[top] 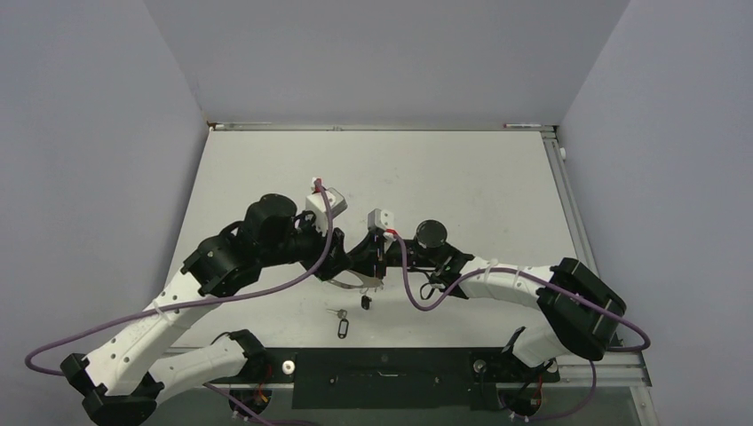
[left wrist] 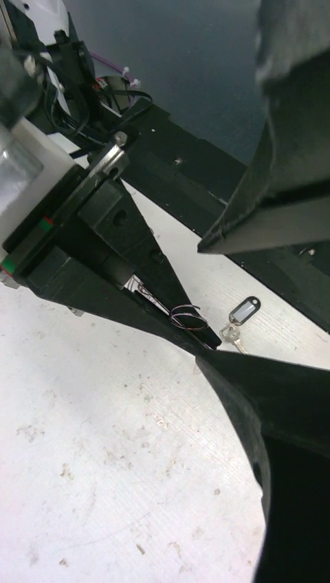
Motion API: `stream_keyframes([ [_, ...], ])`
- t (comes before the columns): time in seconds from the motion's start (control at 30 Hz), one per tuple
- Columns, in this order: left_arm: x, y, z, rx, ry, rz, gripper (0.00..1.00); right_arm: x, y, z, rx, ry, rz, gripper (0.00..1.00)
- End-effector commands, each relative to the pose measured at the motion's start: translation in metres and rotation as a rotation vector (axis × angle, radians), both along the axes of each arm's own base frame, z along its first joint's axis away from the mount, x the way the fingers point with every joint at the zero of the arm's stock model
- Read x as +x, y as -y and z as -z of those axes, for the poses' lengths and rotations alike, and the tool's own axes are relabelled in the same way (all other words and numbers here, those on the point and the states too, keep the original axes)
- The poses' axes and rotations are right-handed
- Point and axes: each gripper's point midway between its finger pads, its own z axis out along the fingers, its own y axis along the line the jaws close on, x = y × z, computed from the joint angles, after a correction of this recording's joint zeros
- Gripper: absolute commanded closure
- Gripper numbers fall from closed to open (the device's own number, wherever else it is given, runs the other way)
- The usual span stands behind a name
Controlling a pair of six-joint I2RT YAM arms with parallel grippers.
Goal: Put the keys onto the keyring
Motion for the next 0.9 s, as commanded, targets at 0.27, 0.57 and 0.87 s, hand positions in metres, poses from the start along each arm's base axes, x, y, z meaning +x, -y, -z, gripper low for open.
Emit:
stream_keyframes([
  [0.27, -0.019, -0.012, -0.069, -0.373, 0.365, 0.031, 0.43, 0.000, 0.011, -0.055, 0.153, 0.069, 0.055, 0.95],
  [0.57, -0.044, -0.019, -0.075, -0.566, 0.711, 0.166, 0.51, -0.005, 0.013, -0.079, 0.187, -0.056, 0.102, 0.95],
  [0.87, -0.042, -0.009, -0.066, -0.500, 0.855, 0.268, 0.62, -0.036, -0.003, -0.074, 0.141, -0.055, 0.070, 0.95],
])
